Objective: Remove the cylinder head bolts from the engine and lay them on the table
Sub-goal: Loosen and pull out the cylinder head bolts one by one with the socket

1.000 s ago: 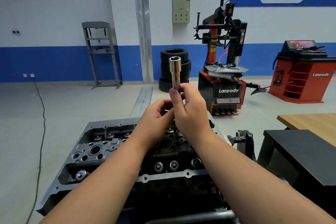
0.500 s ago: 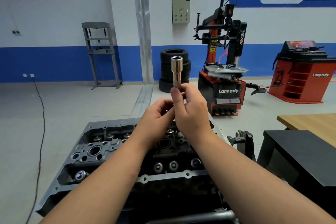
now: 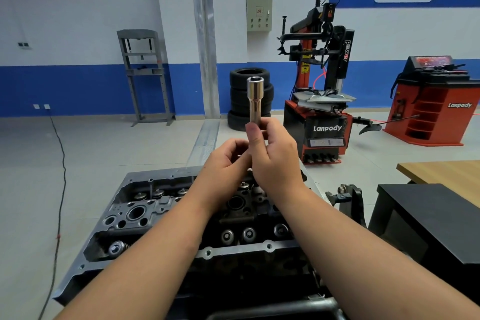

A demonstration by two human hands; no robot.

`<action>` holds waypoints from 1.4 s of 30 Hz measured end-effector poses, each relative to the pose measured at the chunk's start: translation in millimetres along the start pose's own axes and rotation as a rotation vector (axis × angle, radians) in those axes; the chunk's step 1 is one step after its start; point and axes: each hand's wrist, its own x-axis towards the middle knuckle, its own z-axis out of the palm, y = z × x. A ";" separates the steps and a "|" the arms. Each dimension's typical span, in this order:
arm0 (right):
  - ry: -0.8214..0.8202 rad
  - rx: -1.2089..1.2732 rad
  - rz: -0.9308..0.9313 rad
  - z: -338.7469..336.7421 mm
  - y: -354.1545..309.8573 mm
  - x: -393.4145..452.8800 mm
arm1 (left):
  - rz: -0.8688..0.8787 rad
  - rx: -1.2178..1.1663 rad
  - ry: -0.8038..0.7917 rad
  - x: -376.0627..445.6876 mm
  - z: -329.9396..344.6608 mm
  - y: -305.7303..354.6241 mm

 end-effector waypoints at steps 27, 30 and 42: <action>0.019 0.074 0.048 -0.2 -1.8 1.7 | 0.026 0.003 -0.004 -0.9 1.2 3.7; -0.047 0.082 0.075 1.2 -0.6 1.1 | 0.008 -0.023 -0.030 -1.3 0.4 3.5; 0.036 0.015 0.017 0.5 1.1 -0.8 | 0.020 -0.018 0.005 -0.4 1.3 2.1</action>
